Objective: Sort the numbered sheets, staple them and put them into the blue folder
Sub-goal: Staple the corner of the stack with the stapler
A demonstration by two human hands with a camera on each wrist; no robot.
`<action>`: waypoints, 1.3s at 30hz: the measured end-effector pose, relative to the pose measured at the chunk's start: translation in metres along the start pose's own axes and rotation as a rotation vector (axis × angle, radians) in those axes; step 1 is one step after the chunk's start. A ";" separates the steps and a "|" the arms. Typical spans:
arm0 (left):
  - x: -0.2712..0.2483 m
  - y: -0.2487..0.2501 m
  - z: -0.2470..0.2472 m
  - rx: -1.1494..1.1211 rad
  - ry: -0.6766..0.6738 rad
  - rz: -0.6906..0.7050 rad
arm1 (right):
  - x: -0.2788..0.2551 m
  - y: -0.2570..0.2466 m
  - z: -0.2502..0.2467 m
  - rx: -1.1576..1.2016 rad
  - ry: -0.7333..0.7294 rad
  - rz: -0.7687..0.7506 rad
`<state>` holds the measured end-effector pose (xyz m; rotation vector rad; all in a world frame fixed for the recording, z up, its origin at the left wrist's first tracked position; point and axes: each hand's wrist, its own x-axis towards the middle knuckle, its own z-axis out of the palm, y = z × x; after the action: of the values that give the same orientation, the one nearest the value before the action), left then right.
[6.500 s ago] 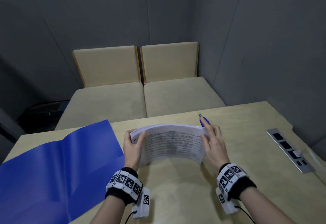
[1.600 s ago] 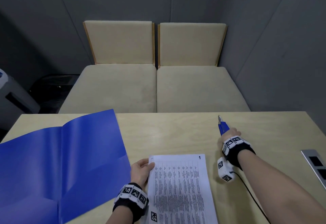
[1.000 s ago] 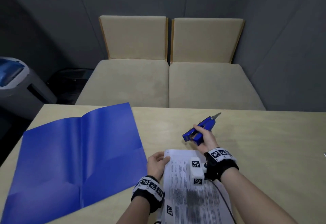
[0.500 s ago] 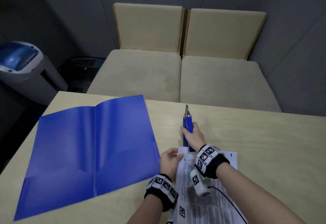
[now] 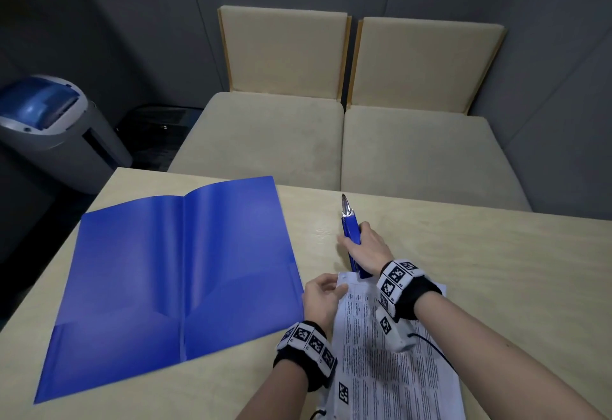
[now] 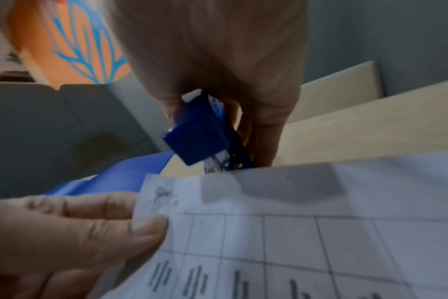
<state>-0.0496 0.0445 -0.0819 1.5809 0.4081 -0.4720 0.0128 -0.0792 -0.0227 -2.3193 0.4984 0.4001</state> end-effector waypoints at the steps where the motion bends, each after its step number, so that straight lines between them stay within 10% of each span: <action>1: -0.001 0.001 0.000 -0.005 0.002 0.001 | 0.000 -0.001 0.001 -0.017 0.011 -0.001; 39: 0.008 0.018 -0.006 -0.086 -0.080 -0.084 | 0.010 -0.010 0.040 0.077 0.150 0.108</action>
<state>-0.0328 0.0491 -0.0711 1.4607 0.4296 -0.5729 0.0205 -0.0464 -0.0489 -2.2646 0.7019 0.2542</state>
